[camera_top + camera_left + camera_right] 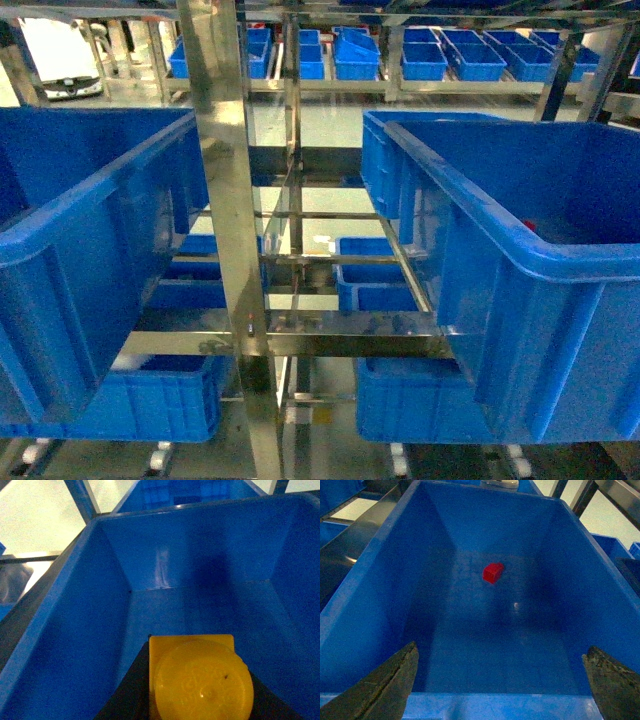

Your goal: Sort and place red and yellow blocks in left bins

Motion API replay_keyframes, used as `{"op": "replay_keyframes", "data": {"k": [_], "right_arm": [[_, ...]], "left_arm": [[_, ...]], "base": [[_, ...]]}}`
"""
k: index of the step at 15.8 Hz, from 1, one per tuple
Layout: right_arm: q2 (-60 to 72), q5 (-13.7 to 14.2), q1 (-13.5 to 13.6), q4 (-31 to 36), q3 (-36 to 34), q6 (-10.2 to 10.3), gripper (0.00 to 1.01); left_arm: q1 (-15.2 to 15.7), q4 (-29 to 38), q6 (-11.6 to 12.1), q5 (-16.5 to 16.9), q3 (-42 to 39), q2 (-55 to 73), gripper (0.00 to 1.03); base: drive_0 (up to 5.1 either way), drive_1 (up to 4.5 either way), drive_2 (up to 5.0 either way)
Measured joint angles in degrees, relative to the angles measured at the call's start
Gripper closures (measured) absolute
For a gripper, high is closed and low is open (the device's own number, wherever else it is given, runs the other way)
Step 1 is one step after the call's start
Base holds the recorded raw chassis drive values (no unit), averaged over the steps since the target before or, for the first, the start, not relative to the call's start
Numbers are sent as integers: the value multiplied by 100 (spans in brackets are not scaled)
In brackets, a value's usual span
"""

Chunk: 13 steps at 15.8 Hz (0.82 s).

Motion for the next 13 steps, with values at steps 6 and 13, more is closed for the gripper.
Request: {"op": "replay_keyframes", "data": {"k": [6, 13], "right_arm": [[0, 0, 0, -2, 0, 0, 3], [0, 0, 0, -2, 0, 0, 3]], "left_arm": [[31, -1134, 387, 188, 1471, 1394, 76], [136, -2444, 1108, 216, 4341, 3488, 76]], "base": [[0, 0, 0], [0, 0, 0]]}}
